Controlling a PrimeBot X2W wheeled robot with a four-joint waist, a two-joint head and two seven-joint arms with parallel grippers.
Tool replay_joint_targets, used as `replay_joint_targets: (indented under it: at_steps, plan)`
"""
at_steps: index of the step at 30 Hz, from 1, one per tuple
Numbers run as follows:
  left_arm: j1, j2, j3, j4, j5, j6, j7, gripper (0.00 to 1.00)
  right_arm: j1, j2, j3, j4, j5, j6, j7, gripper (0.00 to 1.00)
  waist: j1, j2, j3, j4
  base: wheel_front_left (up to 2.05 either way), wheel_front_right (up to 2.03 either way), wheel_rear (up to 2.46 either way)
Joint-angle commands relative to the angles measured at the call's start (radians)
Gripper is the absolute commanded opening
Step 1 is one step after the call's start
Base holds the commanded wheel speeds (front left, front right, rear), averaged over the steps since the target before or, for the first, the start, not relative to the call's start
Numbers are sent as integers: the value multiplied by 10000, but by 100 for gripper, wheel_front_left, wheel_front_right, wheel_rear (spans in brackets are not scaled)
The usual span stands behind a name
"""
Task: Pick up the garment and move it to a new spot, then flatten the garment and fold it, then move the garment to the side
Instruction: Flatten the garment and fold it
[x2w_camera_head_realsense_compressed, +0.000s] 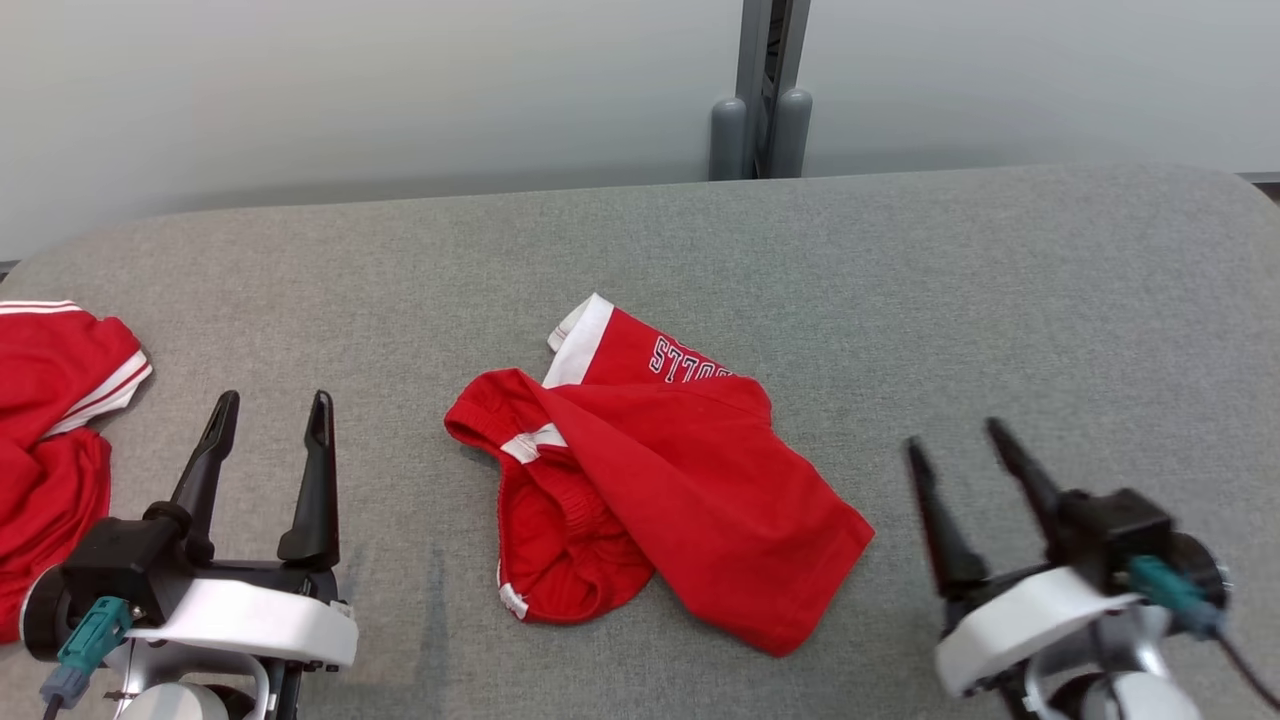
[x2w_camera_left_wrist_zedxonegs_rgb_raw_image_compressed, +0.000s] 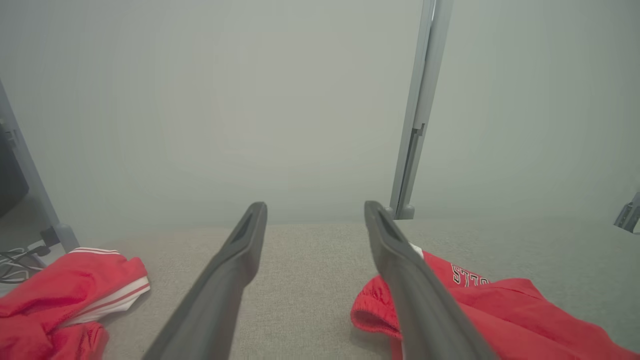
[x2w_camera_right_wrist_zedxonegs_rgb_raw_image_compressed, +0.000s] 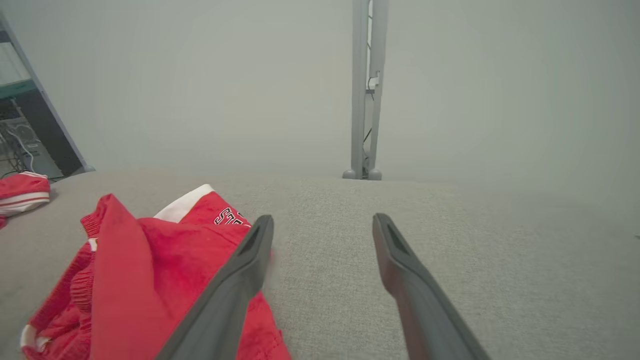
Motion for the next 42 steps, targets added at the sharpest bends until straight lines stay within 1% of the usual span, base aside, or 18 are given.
replay_joint_targets:
  at_steps: [1, 8, 11, 14, 18, 21, 22, 23, 24, 25, 27, 30, 32, 33, 35, 37, 39, 42]
  plan:
    - [-1, 70, 8, -9, -14, 11, -7, 100, -104, -147, 338, 41, -102, 12, 172, 100, 0, 0, 40, 31, 0, 0, 0]
    - [-254, -30, -106, 112, -107, -102, -12, 100, -234, -1059, 3179, 267, 16, 7, 1147, 100, 0, 0, 354, 257, 0, 0, 0]
    - [-361, -64, -128, 260, -136, -200, -96, 100, -267, -1473, 4130, 312, 251, 7, 1498, 100, 0, 0, 530, 364, 0, 0, 0]
    - [-454, -151, -174, 380, -152, -209, -170, 100, -269, -1801, 4630, 547, 396, 6, 1893, 100, 0, 0, 679, 448, 0, 0, 0]
    - [-538, -229, -198, 472, -182, -238, -208, 100, -452, -2076, 4843, 939, 263, 6, 2115, 100, 0, 0, 808, 497, 0, 0, 0]
    - [-613, -232, -256, 609, -163, -300, -252, 100, -656, -2017, 4863, 1357, 247, 7, 2088, 100, 0, 0, 887, 523, 0, 0, 0]
    - [-678, -217, -262, 664, -144, -329, -243, 100, -756, -1973, 4851, 1455, 239, 7, 2025, 66, 0, 0, 910, 522, 0, 0, 0]
    - [-741, -208, -271, 685, -128, -324, -258, 100, -801, -1930, 4843, 1582, 299, 6, 2014, 44, 0, 0, 931, 513, 0, 0, 0]
    - [-779, -177, -277, 719, -93, -323, -273, 100, -878, -1924, 4868, 1671, 310, 6, 2024, 7, 0, 0, 951, 496, 0, 0, 0]
    - [-790, -177, -273, 752, -83, -329, -275, 100, -945, -1905, 4872, 1726, 347, 6, 2018, 0, 0, 0, 966, 477, 0, 0, 0]
    - [-866, -160, -240, 824, -87, -356, -301, 100, -1076, -1855, 4914, 1790, 476, 7, 2029, 0, 0, 0, 984, 425, 0, 0, 0]
    - [-895, -113, -179, 857, -94, -319, -346, 100, -1197, -1876, 4894, 1504, 804, 6, 2062, 0, 0, 0, 969, 309, 0, 0, 0]
    - [-845, -61, -140, 814, -70, -244, -356, 100, -1279, -1937, 4803, 1086, 1100, 6, 2157, 0, 0, 0, 953, 203, 0, 0, 0]
    - [-782, -8, -83, 757, -78, -206, -346, 100, -1300, -2004, 4648, 504, 1515, 6, 2354, 0, 0, 0, 936, 100, 0, 0, 0]
    - [-745, 34, -53, 709, -99, -159, -318, 100, -1065, -1933, 4262, -128, 2199, 6, 2720, 0, 0, 0, 916, 39, 0, 0, 0]
    - [-710, 80, 1, 675, -124, -115, -315, 100, -903, -2051, 3710, -854, 2729, 6, 3167, 0, 0, 0, 903, -12, 0, 0, 0]
    - [-693, 124, 32, 634, -142, -82, -311, 100, -807, -1993, 3133, -1563, 3228, 9, 3556, 0, 0, 0, 919, -58, 0, 0, 0]
    - [-682, 148, 84, 572, -158, -37, -296, 100, -830, -1971, 2142, -2304, 3746, 7, 4049, 0, 0, 0, 975, -80, 0, 0, 0]
